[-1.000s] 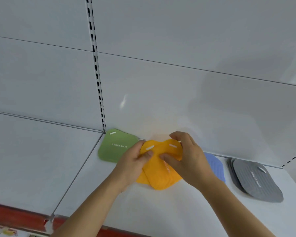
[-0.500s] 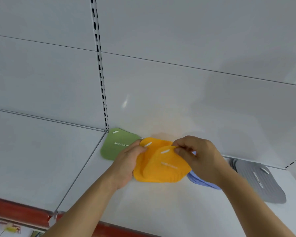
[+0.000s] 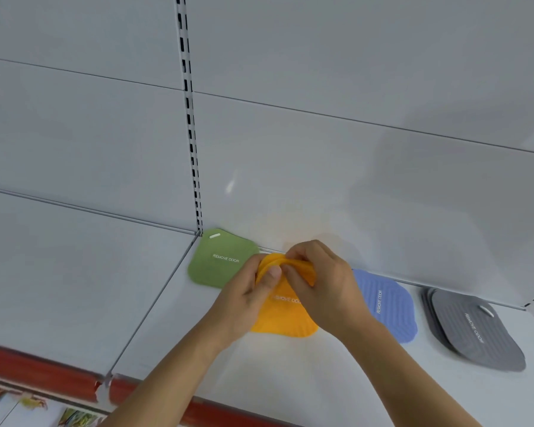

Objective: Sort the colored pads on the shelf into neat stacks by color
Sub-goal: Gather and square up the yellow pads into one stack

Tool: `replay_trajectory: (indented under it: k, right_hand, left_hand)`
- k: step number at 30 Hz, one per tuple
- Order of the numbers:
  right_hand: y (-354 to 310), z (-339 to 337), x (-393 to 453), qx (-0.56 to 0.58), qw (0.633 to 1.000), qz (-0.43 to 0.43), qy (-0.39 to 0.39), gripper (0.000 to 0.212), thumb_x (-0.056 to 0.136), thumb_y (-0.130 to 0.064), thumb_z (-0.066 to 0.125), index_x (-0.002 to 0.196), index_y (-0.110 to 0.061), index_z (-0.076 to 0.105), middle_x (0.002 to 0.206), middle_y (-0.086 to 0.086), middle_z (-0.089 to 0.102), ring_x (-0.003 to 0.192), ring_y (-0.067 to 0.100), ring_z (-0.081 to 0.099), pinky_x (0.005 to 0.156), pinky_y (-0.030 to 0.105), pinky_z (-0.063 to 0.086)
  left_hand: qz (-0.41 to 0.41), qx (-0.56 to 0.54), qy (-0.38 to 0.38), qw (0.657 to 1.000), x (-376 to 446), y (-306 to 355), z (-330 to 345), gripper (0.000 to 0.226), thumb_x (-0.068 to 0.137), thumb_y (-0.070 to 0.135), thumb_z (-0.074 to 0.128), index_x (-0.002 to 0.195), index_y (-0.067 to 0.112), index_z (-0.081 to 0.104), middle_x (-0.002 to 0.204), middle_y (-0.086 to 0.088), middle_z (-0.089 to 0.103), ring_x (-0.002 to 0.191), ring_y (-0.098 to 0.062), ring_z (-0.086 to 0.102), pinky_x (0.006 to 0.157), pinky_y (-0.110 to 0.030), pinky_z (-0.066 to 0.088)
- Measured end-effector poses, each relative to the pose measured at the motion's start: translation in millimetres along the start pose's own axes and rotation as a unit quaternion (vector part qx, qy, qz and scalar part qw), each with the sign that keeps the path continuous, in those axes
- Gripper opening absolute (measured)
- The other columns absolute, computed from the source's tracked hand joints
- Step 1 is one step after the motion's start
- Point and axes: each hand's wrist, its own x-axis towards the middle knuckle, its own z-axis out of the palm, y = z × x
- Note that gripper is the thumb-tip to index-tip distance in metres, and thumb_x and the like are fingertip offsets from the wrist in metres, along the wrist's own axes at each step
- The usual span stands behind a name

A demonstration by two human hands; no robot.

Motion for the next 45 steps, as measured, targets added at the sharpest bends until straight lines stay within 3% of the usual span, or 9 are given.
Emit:
replay_trajectory:
  k: [6, 9, 14, 19, 28, 30, 33, 38, 45]
  right_hand:
    - [26.5, -8.3, -1.7, -0.045, 0.997, 0.055, 0.009, 0.027, 0.102, -0.021, 0.060, 0.129, -0.024, 0.065, 0.118, -0.009, 0.069, 0.110, 0.007, 0.062, 0.091, 0.021, 0.050]
    - [55.9, -15.6, -1.7, -0.176, 0.969, 0.152, -0.079, 0.033, 0.101, -0.024, 0.059, 0.133, -0.025, 0.065, 0.127, -0.001, 0.070, 0.123, 0.023, 0.057, 0.098, 0.037, 0.051]
    - [68.6, -8.9, 0.8, -0.233, 0.920, 0.193, -0.251, 0.065, 0.083, -0.069, 0.055, 0.136, -0.032, 0.056, 0.129, -0.003, 0.066, 0.130, 0.026, 0.052, 0.099, 0.040, 0.051]
    - [75.4, 1.9, 13.1, -0.208, 0.921, 0.204, -0.260, 0.081, 0.082, -0.065, 0.068, 0.152, -0.031, 0.043, 0.146, -0.001, 0.054, 0.134, 0.026, 0.047, 0.103, 0.041, 0.049]
    - [65.4, 5.6, 8.9, -0.211, 0.941, 0.172, -0.203, 0.074, 0.092, -0.046, 0.070, 0.156, -0.023, 0.039, 0.147, 0.001, 0.050, 0.133, 0.026, 0.051, 0.104, 0.040, 0.050]
    - [66.6, 10.3, 11.4, -0.170, 0.953, 0.192, -0.160, 0.062, 0.093, -0.029, 0.070, 0.150, -0.021, 0.048, 0.136, 0.004, 0.054, 0.121, 0.028, 0.060, 0.097, 0.040, 0.053]
    - [69.4, 14.8, 16.1, -0.175, 0.954, 0.199, -0.138, 0.026, 0.095, -0.014, 0.058, 0.116, -0.018, 0.072, 0.104, 0.004, 0.057, 0.099, 0.031, 0.066, 0.076, 0.032, 0.049]
    - [48.7, -26.7, 18.1, -0.154, 0.982, 0.081, -0.069, 0.011, 0.099, -0.017, 0.061, 0.105, -0.018, 0.070, 0.086, 0.004, 0.065, 0.078, 0.031, 0.061, 0.068, 0.035, 0.043]
    - [-11.0, -103.2, 25.6, -0.140, 0.968, 0.005, -0.208, 0.016, 0.100, -0.031, 0.061, 0.111, -0.040, 0.069, 0.090, -0.007, 0.072, 0.083, 0.013, 0.063, 0.076, 0.036, 0.052]
  left_hand:
    - [0.005, 0.020, 0.091, 0.996, 4.3, -12.0, -11.7, 0.040, 0.099, 0.061, 0.046, 0.119, 0.033, 0.066, 0.111, 0.015, 0.073, 0.105, -0.006, 0.068, 0.095, -0.040, 0.057]
    - [-0.017, 0.016, 0.129, 0.991, 7.5, -16.6, -28.9, 0.035, 0.102, 0.061, 0.049, 0.116, 0.036, 0.068, 0.110, 0.019, 0.073, 0.103, 0.000, 0.068, 0.096, -0.038, 0.057]
    - [-0.030, -0.004, 0.157, 0.987, 5.3, -15.3, -43.8, 0.027, 0.100, 0.062, 0.051, 0.110, 0.042, 0.068, 0.105, 0.027, 0.072, 0.094, 0.008, 0.067, 0.084, -0.031, 0.055]
    - [-0.043, -0.032, 0.175, 0.983, -0.9, -14.4, -49.3, 0.030, 0.096, 0.057, 0.050, 0.114, 0.042, 0.069, 0.107, 0.028, 0.073, 0.097, 0.005, 0.069, 0.081, -0.027, 0.054]
    - [-0.047, -0.024, 0.171, 0.984, -0.9, -11.4, -43.9, 0.029, 0.098, 0.056, 0.048, 0.115, 0.042, 0.067, 0.110, 0.019, 0.073, 0.100, -0.001, 0.069, 0.080, -0.028, 0.054]
    - [-0.048, -0.021, 0.168, 0.984, -0.5, -8.6, -41.1, 0.027, 0.099, 0.055, 0.048, 0.114, 0.042, 0.066, 0.115, 0.016, 0.071, 0.104, -0.005, 0.068, 0.080, -0.028, 0.053]
    - [-0.051, -0.016, 0.163, 0.985, 1.2, -8.2, -40.4, 0.025, 0.100, 0.055, 0.048, 0.115, 0.043, 0.065, 0.119, 0.014, 0.070, 0.108, -0.009, 0.066, 0.082, -0.031, 0.054]
    - [-0.074, -0.057, 0.160, 0.983, 3.5, -5.4, -46.5, 0.021, 0.099, 0.060, 0.051, 0.113, 0.059, 0.066, 0.124, 0.018, 0.070, 0.116, -0.012, 0.067, 0.095, -0.046, 0.060]
    - [-0.081, -0.082, 0.159, 0.981, 13.0, 1.7, -39.0, 0.023, 0.105, 0.050, 0.053, 0.119, 0.042, 0.069, 0.126, 0.010, 0.070, 0.119, -0.017, 0.066, 0.102, -0.053, 0.057]
